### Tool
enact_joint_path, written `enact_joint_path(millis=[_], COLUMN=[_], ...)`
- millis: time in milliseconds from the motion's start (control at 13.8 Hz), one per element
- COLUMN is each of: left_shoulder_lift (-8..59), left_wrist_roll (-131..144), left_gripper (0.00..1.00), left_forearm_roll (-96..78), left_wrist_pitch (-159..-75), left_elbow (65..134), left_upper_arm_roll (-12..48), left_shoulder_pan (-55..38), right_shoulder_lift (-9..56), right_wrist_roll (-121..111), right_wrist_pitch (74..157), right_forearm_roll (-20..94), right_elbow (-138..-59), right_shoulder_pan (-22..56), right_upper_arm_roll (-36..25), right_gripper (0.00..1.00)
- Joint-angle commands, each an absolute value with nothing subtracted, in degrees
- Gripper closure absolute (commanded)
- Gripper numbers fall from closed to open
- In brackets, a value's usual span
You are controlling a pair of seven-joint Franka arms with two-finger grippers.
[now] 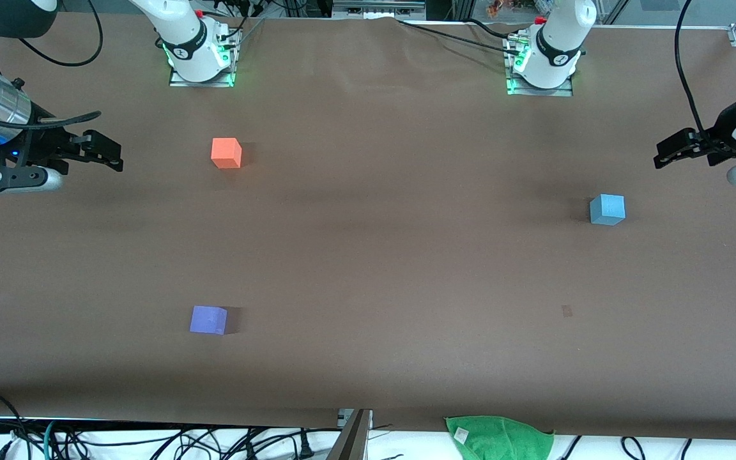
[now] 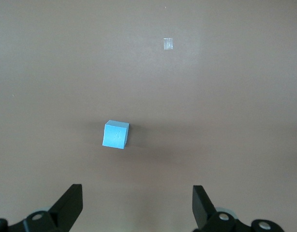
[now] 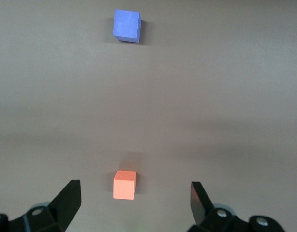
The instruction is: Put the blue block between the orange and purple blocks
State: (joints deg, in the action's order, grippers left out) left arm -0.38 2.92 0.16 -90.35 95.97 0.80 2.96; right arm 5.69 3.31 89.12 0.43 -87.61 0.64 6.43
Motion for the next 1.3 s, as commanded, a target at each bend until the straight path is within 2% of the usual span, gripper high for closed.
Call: enact_joint_path(millis=[0,1012,1229], left_shoulder_lift=[-0.6,-0.5,1.7], left_wrist_roll=[1.6,1.5,1.4], left_gripper=[0.0,0.0,0.0], left_forearm_roll=[-1.4,-1.4,-1.2], left_wrist_pitch=[-89.7,-88.2,-87.5], left_elbow=[95.9,96.0,96.7], left_upper_arm_roll=[0.8,0.8,0.8], left_shoulder_pan=[3.4,3.4,3.5], right_shoulder_lift=[6.2,5.9,5.8], right_wrist_roll=[2.3,2.7,2.9], right_wrist_pitch=[88.8,91.3,91.3], right_forearm_roll=[-0.3,0.5,0.6], right_elbow=[-86.2,-86.4,-86.5], right_shoulder_pan=[0.2,0.2,0.2], right_upper_arm_roll=[6.8,6.7,6.7], right_gripper=[0.0,0.0,0.0])
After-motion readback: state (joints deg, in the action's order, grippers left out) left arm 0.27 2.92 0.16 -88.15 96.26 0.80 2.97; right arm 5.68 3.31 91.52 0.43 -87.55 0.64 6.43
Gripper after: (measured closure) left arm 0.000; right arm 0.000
